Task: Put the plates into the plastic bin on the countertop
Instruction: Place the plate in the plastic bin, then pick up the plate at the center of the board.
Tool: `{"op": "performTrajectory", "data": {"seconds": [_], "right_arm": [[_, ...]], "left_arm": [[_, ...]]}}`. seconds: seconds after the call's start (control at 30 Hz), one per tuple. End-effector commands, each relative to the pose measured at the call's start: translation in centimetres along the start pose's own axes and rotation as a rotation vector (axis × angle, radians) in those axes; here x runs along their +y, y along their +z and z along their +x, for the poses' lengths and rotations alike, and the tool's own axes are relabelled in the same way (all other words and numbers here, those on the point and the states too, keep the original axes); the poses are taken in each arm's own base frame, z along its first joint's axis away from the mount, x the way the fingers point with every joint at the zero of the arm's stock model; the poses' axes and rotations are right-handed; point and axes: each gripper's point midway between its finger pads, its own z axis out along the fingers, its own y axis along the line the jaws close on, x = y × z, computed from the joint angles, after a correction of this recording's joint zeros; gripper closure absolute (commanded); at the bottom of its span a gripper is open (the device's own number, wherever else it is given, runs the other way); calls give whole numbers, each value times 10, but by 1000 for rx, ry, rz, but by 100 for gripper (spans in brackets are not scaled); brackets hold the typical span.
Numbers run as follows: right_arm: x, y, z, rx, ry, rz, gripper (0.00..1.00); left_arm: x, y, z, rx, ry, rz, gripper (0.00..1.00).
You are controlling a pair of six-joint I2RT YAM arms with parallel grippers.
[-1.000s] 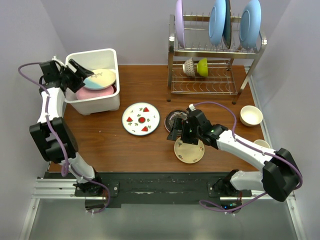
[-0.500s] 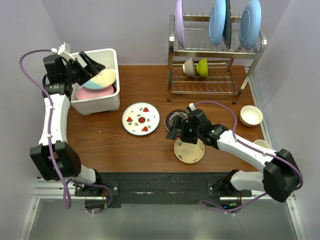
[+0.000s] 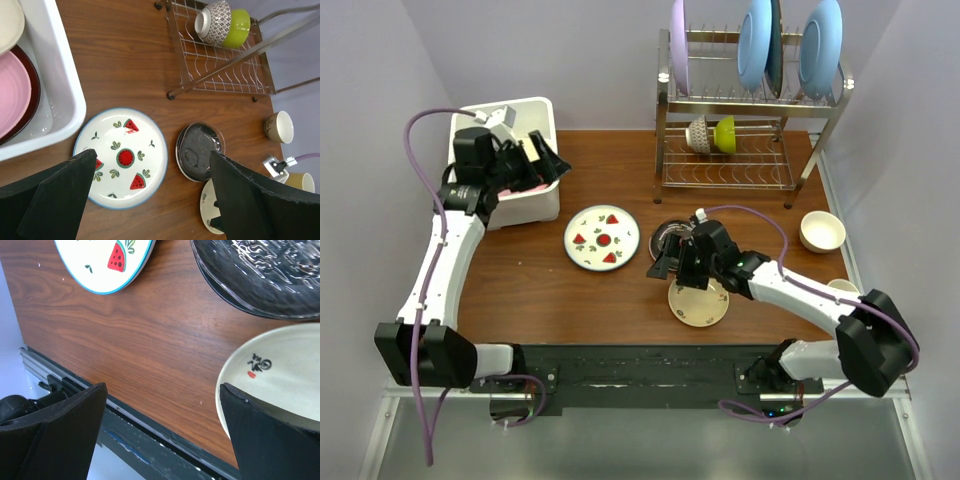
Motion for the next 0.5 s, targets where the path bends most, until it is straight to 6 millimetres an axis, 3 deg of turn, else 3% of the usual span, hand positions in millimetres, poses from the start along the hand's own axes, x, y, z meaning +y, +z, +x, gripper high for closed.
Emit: {"op": "performTrajectory", "data": {"seconds": [0.0, 0.3, 0.47], "right_arm": [[25, 8, -10, -10, 27, -90, 2], [51, 33, -13, 16, 61, -166, 6], [55, 50, -16, 16, 95, -167, 9]], "left_arm": [[2, -12, 23, 19, 50, -75, 0], [-2, -25, 97, 98, 58, -143, 0], [1, -35, 132, 124, 27, -159, 0]]}}
